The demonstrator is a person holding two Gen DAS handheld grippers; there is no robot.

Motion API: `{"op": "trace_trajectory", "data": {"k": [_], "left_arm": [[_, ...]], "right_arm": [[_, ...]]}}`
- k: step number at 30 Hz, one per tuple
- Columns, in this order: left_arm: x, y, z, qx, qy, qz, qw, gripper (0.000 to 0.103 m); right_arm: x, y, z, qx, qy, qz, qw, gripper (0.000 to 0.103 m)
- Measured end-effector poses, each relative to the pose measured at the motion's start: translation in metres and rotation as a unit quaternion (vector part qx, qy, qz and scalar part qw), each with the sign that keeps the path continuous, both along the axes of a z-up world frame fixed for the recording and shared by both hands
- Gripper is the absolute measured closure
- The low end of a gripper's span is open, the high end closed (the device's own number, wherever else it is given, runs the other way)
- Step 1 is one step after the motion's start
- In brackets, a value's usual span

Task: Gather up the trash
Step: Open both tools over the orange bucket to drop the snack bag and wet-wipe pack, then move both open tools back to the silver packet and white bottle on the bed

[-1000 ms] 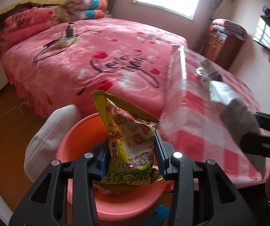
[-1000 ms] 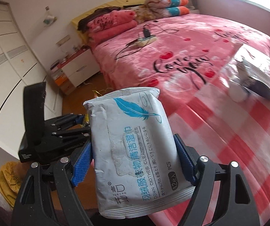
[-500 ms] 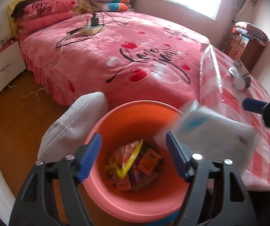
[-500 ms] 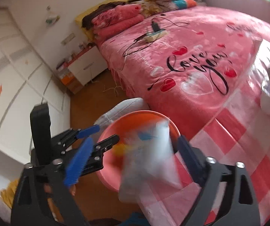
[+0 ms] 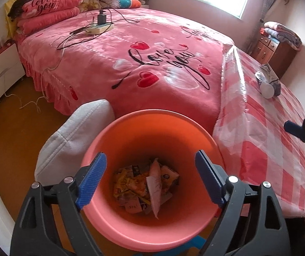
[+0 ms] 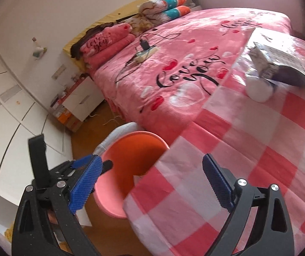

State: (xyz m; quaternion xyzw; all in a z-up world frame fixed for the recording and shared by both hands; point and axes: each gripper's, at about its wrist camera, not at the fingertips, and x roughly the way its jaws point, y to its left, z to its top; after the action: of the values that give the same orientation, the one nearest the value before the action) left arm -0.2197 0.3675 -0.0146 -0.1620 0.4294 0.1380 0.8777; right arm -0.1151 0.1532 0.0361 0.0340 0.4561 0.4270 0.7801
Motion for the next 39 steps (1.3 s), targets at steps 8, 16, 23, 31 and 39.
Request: {"op": "trace_trajectory", "data": {"k": [8, 16, 23, 31, 39], "left_arm": [[0.010, -0.022, 0.007, 0.008, -0.003, -0.027, 0.9996, 0.016], [0.017, -0.040, 0.016, 0.017, -0.009, -0.048, 0.9987, 0.016], [0.021, -0.055, 0.019, 0.014, -0.002, -0.063, 0.9979, 0.016], [0.025, -0.072, 0.024, 0.017, 0.001, -0.080, 0.9967, 0.016], [0.033, -0.095, 0.030, 0.027, 0.002, -0.100, 0.9946, 0.016]], "right_arm": [[-0.009, -0.020, -0.010, -0.025, -0.025, -0.021, 0.999, 0.009], [-0.009, -0.041, -0.013, -0.040, -0.049, -0.054, 0.997, 0.009], [-0.008, -0.063, -0.013, -0.050, -0.064, -0.081, 0.993, 0.008], [-0.007, -0.090, -0.011, -0.047, -0.081, -0.110, 0.989, 0.008], [-0.004, -0.116, -0.006, -0.053, -0.100, -0.143, 0.983, 0.008]]}}
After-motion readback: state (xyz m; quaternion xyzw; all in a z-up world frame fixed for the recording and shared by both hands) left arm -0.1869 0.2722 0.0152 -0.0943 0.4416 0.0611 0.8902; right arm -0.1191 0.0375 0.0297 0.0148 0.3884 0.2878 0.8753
